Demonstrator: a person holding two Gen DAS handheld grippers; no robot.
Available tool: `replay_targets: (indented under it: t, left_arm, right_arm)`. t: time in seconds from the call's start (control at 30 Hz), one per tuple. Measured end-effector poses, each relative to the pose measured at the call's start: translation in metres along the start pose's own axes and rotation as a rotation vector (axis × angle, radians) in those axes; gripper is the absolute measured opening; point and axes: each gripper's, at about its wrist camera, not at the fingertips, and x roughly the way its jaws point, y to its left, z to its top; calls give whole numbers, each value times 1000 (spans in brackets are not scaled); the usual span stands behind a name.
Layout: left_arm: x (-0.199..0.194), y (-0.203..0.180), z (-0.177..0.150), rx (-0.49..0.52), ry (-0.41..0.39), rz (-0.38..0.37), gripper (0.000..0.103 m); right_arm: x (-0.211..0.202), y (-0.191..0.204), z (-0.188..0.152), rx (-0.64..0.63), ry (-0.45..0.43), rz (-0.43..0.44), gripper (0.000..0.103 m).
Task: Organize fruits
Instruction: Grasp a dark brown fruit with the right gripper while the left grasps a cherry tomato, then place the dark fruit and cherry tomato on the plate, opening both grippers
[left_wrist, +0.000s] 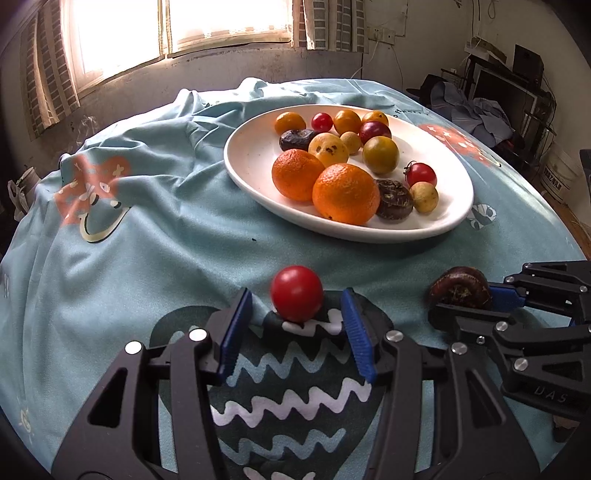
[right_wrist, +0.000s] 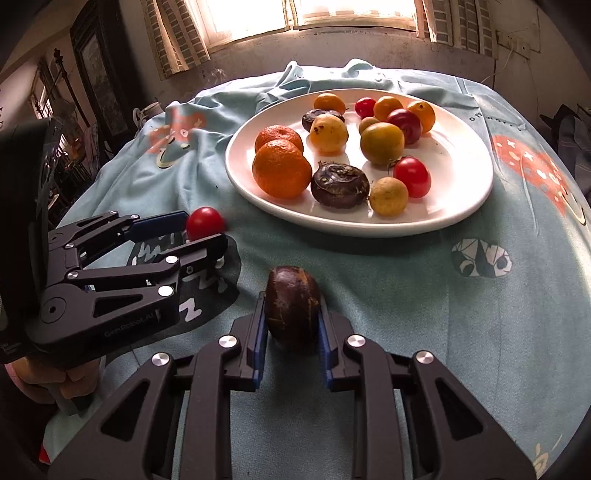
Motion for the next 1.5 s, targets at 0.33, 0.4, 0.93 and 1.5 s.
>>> replay_targets:
  t: [0.33, 0.4, 0.93, 1.5]
  left_arm:
    - [6, 2, 2, -10, 20, 6, 33]
    - [6, -1, 4, 0, 16, 15, 31]
    - [-30, -8, 41, 11, -60, -31, 29]
    - [62, 4, 143, -38, -7, 1, 29]
  right_arm:
    - [-18, -1, 3, 26, -42, 41, 23]
    - [-18, -1, 2, 26, -39, 35, 23]
    - [-58, -15, 25, 84, -198, 119, 24]
    - [4, -74, 97, 77, -232, -12, 24]
